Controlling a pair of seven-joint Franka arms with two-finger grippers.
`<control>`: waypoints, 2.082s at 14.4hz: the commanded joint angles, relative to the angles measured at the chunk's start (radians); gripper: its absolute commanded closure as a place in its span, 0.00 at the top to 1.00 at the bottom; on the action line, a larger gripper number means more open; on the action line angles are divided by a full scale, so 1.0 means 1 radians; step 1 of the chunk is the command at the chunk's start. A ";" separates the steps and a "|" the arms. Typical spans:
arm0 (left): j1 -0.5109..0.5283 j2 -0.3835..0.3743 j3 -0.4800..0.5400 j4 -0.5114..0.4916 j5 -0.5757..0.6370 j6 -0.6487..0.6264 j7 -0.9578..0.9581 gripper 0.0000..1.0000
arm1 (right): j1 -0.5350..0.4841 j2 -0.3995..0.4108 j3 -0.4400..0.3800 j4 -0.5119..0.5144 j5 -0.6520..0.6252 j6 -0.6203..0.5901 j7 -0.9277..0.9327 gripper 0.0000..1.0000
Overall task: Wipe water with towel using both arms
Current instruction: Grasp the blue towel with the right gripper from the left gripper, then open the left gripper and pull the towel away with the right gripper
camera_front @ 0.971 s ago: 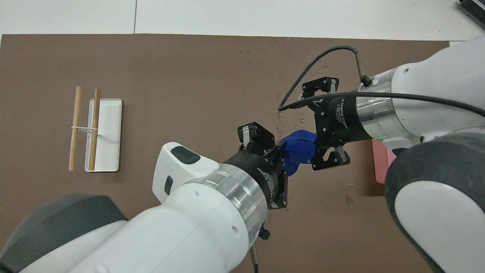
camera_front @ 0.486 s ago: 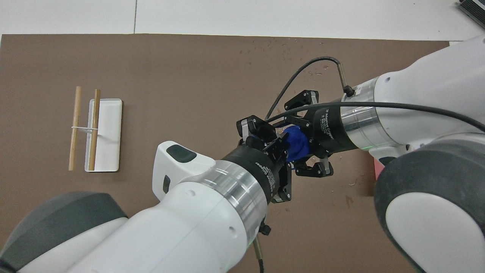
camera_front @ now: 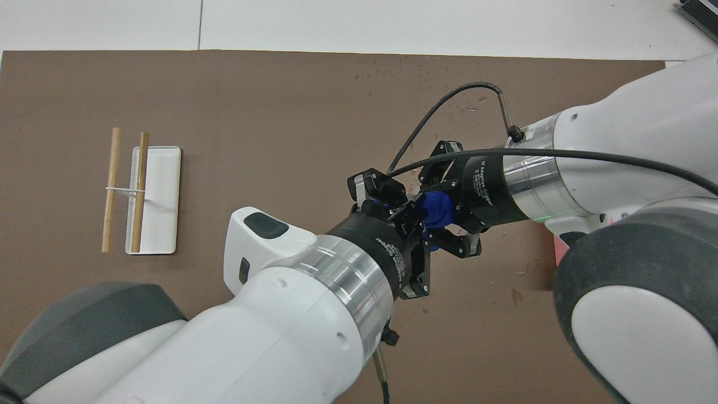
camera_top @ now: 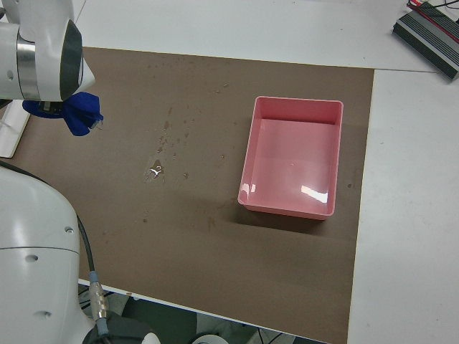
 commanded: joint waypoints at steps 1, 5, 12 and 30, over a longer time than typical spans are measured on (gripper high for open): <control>-0.006 -0.001 0.010 -0.011 0.017 0.011 0.003 1.00 | 0.001 0.000 0.004 0.007 -0.028 0.038 -0.042 0.00; 0.054 -0.005 0.013 -0.013 0.015 -0.081 0.085 1.00 | 0.000 0.006 0.004 -0.037 -0.105 0.189 -0.170 0.00; 0.178 -0.043 0.033 -0.005 0.010 -0.448 0.683 1.00 | -0.060 0.164 0.001 -0.046 -0.177 0.530 -0.446 0.00; 0.520 -0.103 0.121 -0.045 0.072 -0.822 2.237 1.00 | -0.039 0.535 0.001 -0.213 -0.243 1.131 -0.642 0.00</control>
